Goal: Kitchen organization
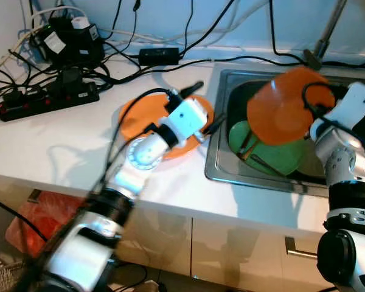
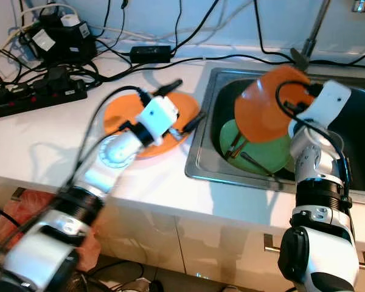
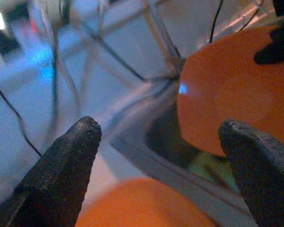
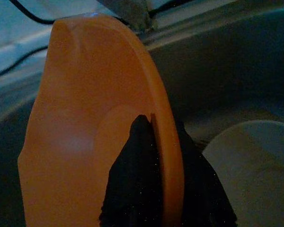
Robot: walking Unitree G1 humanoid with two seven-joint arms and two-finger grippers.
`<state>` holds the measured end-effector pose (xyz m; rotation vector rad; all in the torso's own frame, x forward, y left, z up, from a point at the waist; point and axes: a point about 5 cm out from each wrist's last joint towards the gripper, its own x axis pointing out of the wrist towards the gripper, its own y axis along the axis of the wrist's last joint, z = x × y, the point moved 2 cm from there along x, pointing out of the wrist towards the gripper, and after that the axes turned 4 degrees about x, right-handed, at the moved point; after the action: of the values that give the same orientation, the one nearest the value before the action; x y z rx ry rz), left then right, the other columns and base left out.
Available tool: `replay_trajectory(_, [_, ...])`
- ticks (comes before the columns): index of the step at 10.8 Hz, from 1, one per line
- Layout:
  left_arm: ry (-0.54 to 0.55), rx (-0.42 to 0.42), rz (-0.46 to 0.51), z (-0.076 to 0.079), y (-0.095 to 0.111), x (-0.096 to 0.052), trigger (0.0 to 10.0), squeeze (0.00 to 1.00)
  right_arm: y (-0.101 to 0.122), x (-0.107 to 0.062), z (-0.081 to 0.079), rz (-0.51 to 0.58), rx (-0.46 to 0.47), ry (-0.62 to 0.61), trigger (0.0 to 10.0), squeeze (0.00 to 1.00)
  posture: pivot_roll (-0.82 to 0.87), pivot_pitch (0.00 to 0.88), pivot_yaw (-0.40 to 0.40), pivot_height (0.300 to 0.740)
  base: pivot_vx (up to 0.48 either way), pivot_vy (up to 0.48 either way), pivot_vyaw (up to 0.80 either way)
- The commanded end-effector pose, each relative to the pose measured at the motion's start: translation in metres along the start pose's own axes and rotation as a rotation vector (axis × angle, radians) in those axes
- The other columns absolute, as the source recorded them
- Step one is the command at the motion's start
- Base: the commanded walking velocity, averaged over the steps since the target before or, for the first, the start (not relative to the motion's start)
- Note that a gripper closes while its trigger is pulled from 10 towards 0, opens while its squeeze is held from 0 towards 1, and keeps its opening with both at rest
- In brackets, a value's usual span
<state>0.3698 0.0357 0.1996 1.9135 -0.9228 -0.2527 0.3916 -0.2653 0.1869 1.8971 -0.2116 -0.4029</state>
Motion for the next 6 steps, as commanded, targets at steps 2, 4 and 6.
replay_trajectory(2, [-0.003,-0.193,-0.115,0.014,-0.021,-0.002,10.0,0.0,-0.014,0.001,0.005,-0.048,-0.081,-0.03,10.0,0.0,0.01,0.063,0.059,0.74,0.0,0.0,0.0])
replay_trajectory(4, [0.024,-0.271,-0.134,0.021,-0.025,-0.006,10.0,0.0,-0.029,0.001,0.015,-0.102,-0.094,-0.063,10.0,1.0,0.01,0.065,0.052,0.74,0.0,0.0,0.0])
replay_trajectory(6, [0.132,-0.333,-0.151,0.015,-0.027,-0.015,10.0,0.0,-0.047,0.0,0.022,-0.154,-0.093,-0.07,10.0,1.0,0.02,0.063,0.05,0.74,0.0,0.0,0.0])
